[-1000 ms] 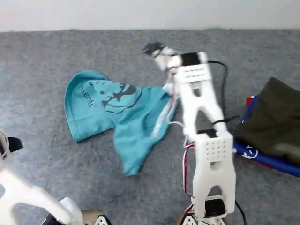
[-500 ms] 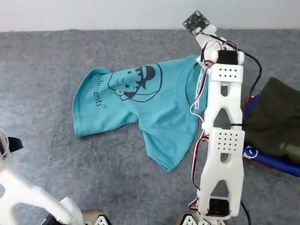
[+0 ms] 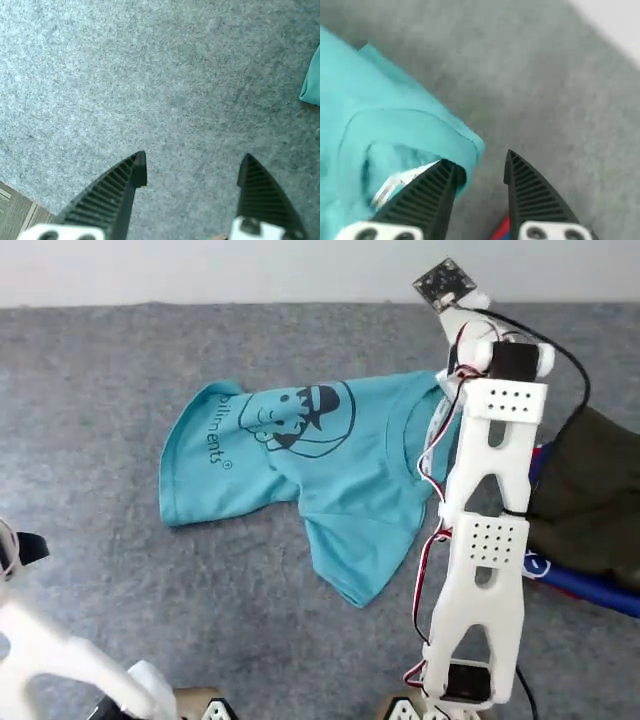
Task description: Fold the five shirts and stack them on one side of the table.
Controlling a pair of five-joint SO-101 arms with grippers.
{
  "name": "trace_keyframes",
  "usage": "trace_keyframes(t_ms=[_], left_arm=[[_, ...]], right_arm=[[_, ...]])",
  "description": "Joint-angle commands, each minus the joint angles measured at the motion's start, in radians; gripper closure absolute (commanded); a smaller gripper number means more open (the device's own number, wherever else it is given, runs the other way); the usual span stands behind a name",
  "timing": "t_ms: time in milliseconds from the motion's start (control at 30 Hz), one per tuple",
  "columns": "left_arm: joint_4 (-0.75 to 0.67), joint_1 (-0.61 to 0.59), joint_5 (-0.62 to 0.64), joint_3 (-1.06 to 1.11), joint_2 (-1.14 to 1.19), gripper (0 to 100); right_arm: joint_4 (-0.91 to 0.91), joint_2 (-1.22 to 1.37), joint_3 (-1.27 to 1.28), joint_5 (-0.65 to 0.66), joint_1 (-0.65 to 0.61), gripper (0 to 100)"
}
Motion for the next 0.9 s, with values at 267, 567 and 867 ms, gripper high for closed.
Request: trace_keyframes(t_ms=[267, 567, 867], left_arm=[[-0.012, 0.000, -0.005, -0.004, -0.023, 71], [-0.012, 0.000, -0.005, -0.004, -0.021, 71], [-0.011, 0.018, -0.005, -0.004, -0.018, 71]], right_arm=[[0.064, -0.113, 0.032, -0.103, 0.053, 69.0], [0.062, -0.478, 0.700, -0.074, 0.051, 69.1], [0.062, -0.711, 1.086, -0.017, 0.053, 69.1]])
